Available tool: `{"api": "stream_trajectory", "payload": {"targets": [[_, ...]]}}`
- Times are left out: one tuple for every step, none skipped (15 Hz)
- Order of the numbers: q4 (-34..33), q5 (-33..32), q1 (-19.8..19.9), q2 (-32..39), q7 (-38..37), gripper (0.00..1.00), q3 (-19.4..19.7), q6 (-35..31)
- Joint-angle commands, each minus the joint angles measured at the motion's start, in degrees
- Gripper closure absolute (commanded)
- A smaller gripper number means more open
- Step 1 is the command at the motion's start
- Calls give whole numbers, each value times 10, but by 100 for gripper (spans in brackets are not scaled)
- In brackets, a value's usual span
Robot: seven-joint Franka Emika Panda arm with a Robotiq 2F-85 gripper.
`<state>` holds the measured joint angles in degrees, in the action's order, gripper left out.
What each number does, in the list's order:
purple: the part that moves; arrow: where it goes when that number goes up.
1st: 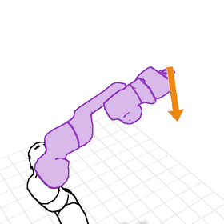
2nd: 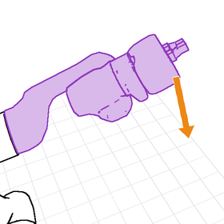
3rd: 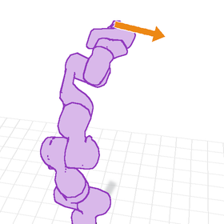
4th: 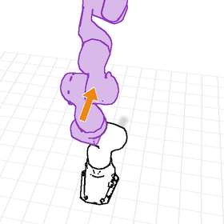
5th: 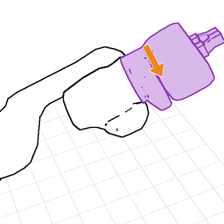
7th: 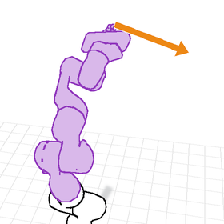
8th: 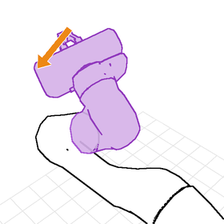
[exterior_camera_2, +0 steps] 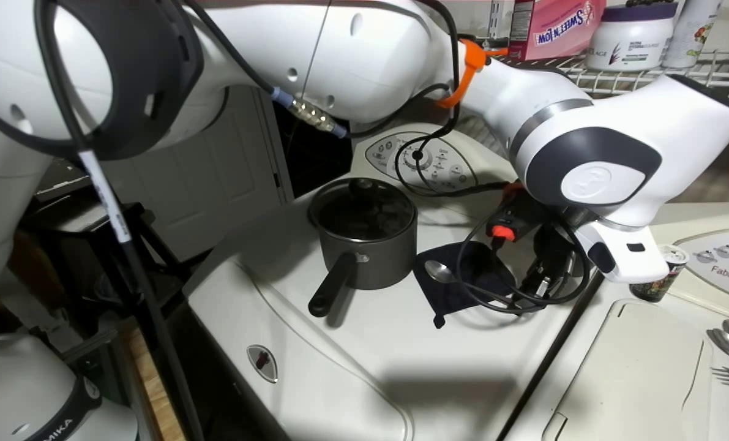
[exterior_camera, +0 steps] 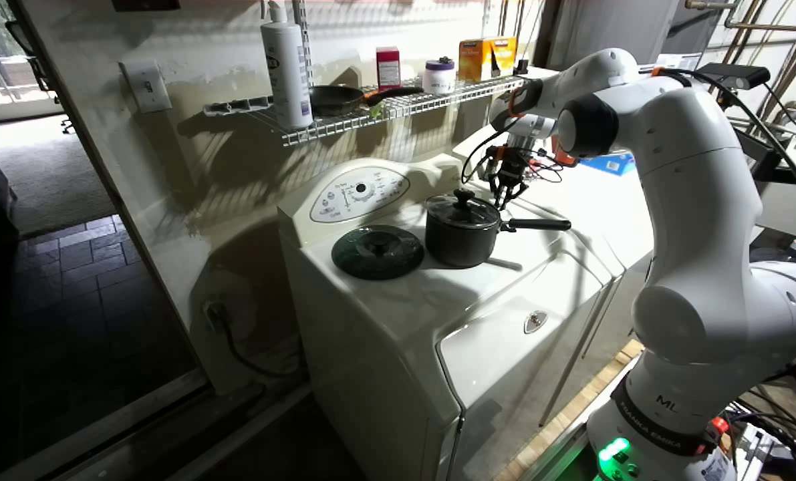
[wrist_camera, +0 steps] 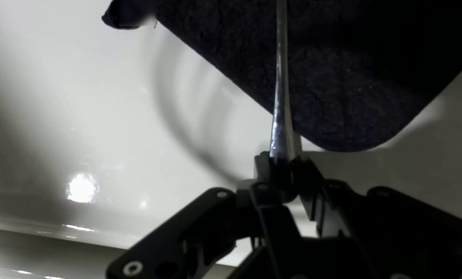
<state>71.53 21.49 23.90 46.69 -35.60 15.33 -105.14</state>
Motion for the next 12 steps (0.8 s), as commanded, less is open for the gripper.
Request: {"api": "stream_trajectory", "payload": {"targets": [[-25,-19,0,13,-16,95,1,14],[-24,-22,-1,11,-14,95,1,19],[-21,-27,0,6,-5,95,1,26],[-19,-32,3,0,4,95,0,40],[-16,-34,5,-6,11,95,-1,47],[-9,-32,3,-14,15,95,4,45],[-7,-33,3,-20,18,95,5,50],[-8,-33,3,-23,17,95,7,51],[-8,-33,3,-27,17,95,9,55],[-7,-33,2,-30,15,95,12,56],[-6,-35,0,-34,13,95,15,58],[-3,-36,-2,-39,12,95,17,59]]}}
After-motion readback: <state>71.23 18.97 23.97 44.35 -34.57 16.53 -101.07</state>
